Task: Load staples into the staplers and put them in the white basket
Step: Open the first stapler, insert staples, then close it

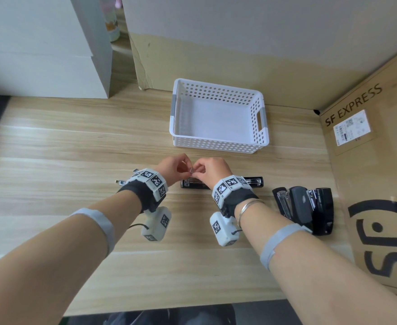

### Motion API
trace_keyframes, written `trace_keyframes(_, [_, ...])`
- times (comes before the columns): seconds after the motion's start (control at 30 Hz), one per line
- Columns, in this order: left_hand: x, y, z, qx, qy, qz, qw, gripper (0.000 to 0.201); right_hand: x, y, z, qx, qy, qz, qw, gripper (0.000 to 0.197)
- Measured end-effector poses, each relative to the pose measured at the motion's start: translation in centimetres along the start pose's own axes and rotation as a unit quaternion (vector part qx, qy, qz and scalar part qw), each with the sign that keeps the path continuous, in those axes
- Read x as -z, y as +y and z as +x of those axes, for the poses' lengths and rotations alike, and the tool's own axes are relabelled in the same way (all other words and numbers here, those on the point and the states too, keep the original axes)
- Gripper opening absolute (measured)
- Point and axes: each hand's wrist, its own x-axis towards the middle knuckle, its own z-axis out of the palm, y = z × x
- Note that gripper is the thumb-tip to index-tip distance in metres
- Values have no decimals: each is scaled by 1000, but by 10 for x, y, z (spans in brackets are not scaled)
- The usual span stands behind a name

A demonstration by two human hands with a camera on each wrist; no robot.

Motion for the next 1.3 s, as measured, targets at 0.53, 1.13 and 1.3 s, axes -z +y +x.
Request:
trace_keyframes(0.53, [-10,-6,0,8,-8,220,976,22,-8,5,6,-13,-98,-208,973,24])
trace_keyframes(1.13, [-9,-4,-2,9,-29,223,974,23,-4,1,13,-46,-92,-178,979,20])
trace_keyframes(1.3, [10,-19,-5,54,-54,276,958,30,11,12,8,-44,-87,-205,974,34])
